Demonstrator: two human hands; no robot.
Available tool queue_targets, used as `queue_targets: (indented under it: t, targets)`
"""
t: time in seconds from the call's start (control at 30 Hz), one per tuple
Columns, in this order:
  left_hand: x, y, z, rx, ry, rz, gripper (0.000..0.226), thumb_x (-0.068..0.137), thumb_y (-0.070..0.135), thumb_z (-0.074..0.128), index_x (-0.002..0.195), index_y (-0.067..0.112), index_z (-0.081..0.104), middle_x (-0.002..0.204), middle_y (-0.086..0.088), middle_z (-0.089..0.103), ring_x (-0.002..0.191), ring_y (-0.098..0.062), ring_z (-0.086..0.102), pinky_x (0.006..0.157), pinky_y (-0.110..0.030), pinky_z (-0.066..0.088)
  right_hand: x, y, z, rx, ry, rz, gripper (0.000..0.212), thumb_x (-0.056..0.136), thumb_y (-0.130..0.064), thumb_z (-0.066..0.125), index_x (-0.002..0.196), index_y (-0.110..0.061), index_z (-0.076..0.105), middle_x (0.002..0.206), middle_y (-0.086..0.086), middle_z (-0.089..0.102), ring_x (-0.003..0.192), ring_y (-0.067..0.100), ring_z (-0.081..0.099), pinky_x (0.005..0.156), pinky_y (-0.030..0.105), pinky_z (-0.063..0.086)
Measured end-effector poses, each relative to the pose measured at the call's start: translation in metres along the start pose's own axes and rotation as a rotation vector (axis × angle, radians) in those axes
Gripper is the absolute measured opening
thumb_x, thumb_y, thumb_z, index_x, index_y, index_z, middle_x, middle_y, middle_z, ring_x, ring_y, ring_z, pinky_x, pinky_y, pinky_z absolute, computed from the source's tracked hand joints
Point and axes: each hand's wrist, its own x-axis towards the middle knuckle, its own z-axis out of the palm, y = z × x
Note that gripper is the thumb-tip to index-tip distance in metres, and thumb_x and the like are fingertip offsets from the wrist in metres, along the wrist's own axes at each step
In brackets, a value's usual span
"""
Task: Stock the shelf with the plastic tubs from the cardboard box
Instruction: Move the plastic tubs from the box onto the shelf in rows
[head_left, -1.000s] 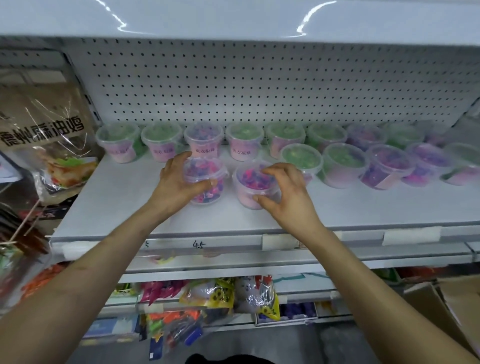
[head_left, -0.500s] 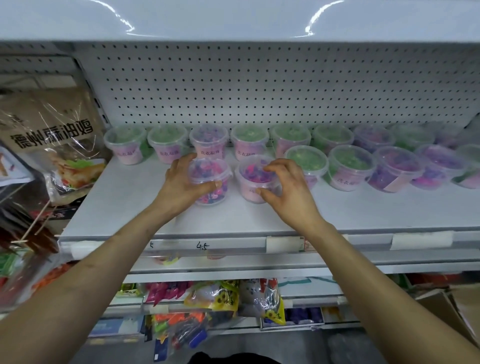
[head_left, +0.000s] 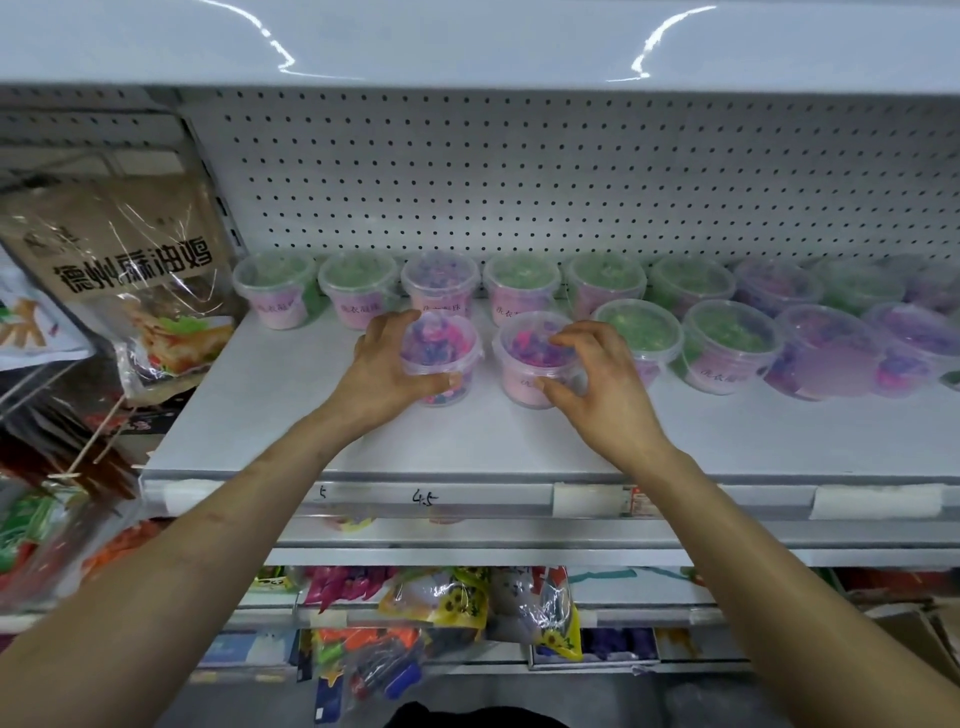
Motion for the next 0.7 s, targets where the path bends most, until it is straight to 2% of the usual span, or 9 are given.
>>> queue_targets:
  t: [0.1, 0.17, 0.23, 0.3, 0.4, 0.47, 0.53, 0.6, 0.7]
  targets:
    - [-0.004, 0.006, -0.008, 0.007, -0.052, 0.026, 0.103, 0.061, 0.077, 0.078, 0.148, 0.041, 0.037, 0.151, 0.005, 0.039, 0.139, -0.019, 0.038, 0.115, -0.042, 0.038, 0.002, 0.000, -0.001, -0.004, -0.004, 0.001, 0.048, 0.091, -0.029, 0.080, 0.133, -0.018, 0.062, 0.140, 0.001, 0.049, 0.132, 0.020, 0.048, 0.107, 0.025, 0.037]
    - [-0.006, 0.006, -0.019, 0.012, -0.102, 0.065, 0.096, 0.068, 0.073, 0.075, 0.150, 0.041, 0.037, 0.155, 0.008, 0.038, 0.142, -0.016, 0.035, 0.117, -0.041, 0.035, 0.002, 0.000, -0.001, -0.005, -0.009, 0.005, 0.048, 0.091, -0.028, 0.080, 0.134, -0.018, 0.062, 0.140, 0.001, 0.049, 0.132, 0.019, 0.048, 0.105, 0.023, 0.037]
    - [-0.007, 0.000, -0.032, 0.017, -0.175, 0.107, 0.081, 0.079, 0.057, 0.076, 0.150, 0.041, 0.041, 0.155, 0.013, 0.038, 0.142, -0.013, 0.036, 0.118, -0.041, 0.035, 0.001, 0.000, -0.001, -0.005, -0.012, 0.007, 0.048, 0.091, -0.028, 0.080, 0.134, -0.018, 0.062, 0.141, 0.001, 0.049, 0.132, 0.019, 0.048, 0.105, 0.022, 0.036]
    - [-0.006, -0.003, -0.041, 0.010, -0.229, 0.141, 0.064, 0.089, 0.035, 0.074, 0.147, 0.038, 0.048, 0.155, 0.017, 0.038, 0.139, -0.007, 0.040, 0.117, -0.034, 0.036, 0.001, 0.000, -0.003, -0.010, -0.012, 0.011, 0.048, 0.091, -0.029, 0.079, 0.134, -0.018, 0.062, 0.141, 0.001, 0.049, 0.133, 0.018, 0.047, 0.105, 0.021, 0.035]
    - [-0.003, -0.006, -0.047, 0.034, -0.195, 0.175, 0.056, 0.093, 0.020, 0.074, 0.144, 0.033, 0.055, 0.155, 0.016, 0.041, 0.136, -0.002, 0.043, 0.112, -0.020, 0.036, 0.003, 0.000, -0.004, -0.006, -0.015, 0.016, 0.047, 0.091, -0.028, 0.079, 0.135, -0.017, 0.062, 0.141, 0.001, 0.049, 0.133, 0.019, 0.048, 0.105, 0.022, 0.036]
    - [-0.002, -0.006, -0.046, 0.059, -0.170, 0.187, 0.056, 0.092, 0.020, 0.076, 0.144, 0.030, 0.057, 0.154, 0.012, 0.044, 0.133, -0.001, 0.045, 0.109, -0.016, 0.036, 0.003, 0.000, -0.003, -0.010, -0.018, 0.011, 0.047, 0.091, -0.027, 0.079, 0.134, -0.016, 0.062, 0.141, 0.002, 0.049, 0.133, 0.020, 0.048, 0.104, 0.023, 0.036]
    - [-0.003, -0.008, -0.043, 0.072, -0.133, 0.193, 0.057, 0.089, 0.027, 0.079, 0.143, 0.028, 0.059, 0.149, 0.012, 0.047, 0.129, -0.005, 0.049, 0.111, -0.021, 0.041, 0.003, 0.002, -0.002, -0.010, -0.020, 0.005, 0.047, 0.091, -0.026, 0.079, 0.133, -0.016, 0.062, 0.141, 0.002, 0.049, 0.133, 0.022, 0.049, 0.104, 0.024, 0.037]
    - [-0.005, -0.010, -0.042, 0.072, -0.097, 0.189, 0.063, 0.083, 0.046, 0.078, 0.141, 0.028, 0.061, 0.143, 0.013, 0.049, 0.124, -0.009, 0.054, 0.110, -0.027, 0.044, 0.004, 0.002, -0.002, -0.008, -0.026, 0.012, 0.046, 0.092, -0.027, 0.078, 0.134, -0.016, 0.062, 0.141, 0.002, 0.049, 0.133, 0.021, 0.048, 0.105, 0.025, 0.037]
    - [-0.005, -0.009, -0.039, 0.119, -0.064, 0.178, 0.078, 0.074, 0.070, 0.066, 0.141, 0.029, 0.061, 0.140, 0.011, 0.048, 0.118, -0.009, 0.055, 0.109, -0.027, 0.045, 0.005, 0.002, -0.002, -0.008, -0.029, 0.012, 0.046, 0.091, -0.027, 0.077, 0.133, -0.016, 0.062, 0.142, 0.002, 0.049, 0.134, 0.022, 0.048, 0.105, 0.026, 0.038]
